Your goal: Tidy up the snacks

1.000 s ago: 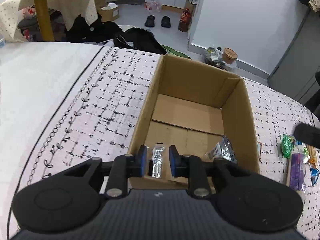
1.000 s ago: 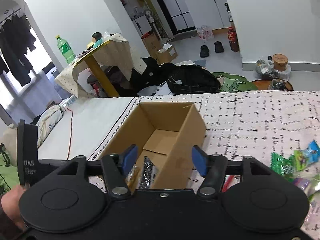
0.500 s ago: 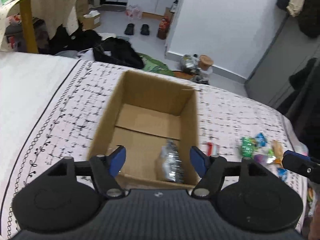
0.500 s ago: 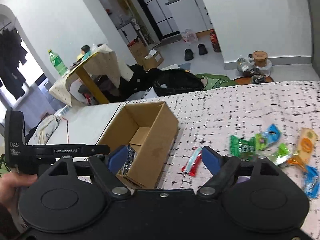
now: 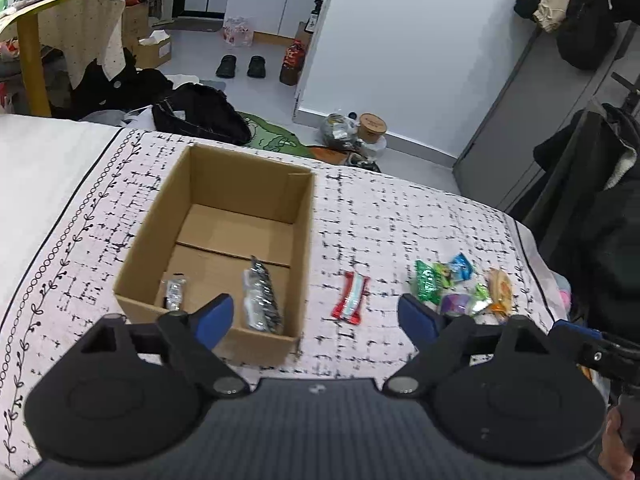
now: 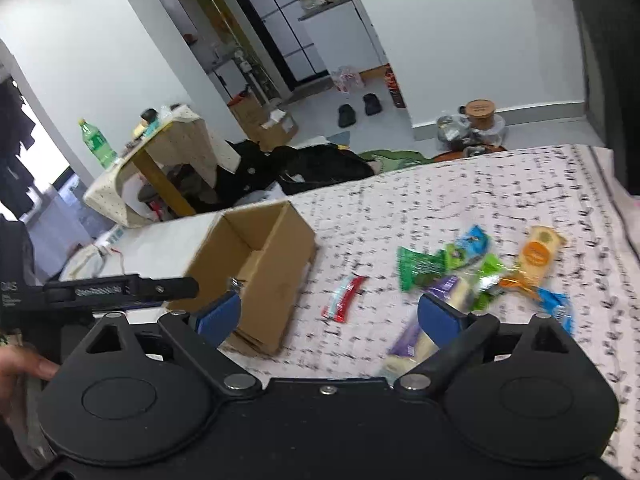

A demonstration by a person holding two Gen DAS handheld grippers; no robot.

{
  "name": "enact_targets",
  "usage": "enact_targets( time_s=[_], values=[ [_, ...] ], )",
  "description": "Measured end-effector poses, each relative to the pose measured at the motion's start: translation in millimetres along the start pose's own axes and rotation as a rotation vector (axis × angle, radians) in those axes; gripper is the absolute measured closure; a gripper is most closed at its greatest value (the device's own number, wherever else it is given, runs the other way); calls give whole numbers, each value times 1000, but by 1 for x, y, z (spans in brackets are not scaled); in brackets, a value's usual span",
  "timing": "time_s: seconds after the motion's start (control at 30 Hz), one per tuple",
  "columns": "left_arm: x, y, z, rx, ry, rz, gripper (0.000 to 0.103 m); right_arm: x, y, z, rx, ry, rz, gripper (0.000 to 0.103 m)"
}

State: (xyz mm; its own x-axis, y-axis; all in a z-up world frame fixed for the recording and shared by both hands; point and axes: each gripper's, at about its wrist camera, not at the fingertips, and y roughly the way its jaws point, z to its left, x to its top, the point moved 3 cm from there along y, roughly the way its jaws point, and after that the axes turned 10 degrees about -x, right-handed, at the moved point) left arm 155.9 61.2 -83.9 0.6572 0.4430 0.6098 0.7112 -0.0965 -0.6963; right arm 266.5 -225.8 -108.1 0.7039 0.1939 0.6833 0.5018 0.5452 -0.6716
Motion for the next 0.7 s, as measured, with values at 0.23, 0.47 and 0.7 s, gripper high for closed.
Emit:
enact_targets(
  time_s=[0.23,0.47,0.7],
  values=[
    [-14,4,-22,-51,42,22,0,-10,-16,-17,-41,-37,6,0],
    [-25,11,-34,-82,58,15,0,-24,-14,-24,-49,-49,31,0],
    [-38,19,-44,-106,86,19,0,-39,-5,-21,-47,-88,71,0]
  ],
)
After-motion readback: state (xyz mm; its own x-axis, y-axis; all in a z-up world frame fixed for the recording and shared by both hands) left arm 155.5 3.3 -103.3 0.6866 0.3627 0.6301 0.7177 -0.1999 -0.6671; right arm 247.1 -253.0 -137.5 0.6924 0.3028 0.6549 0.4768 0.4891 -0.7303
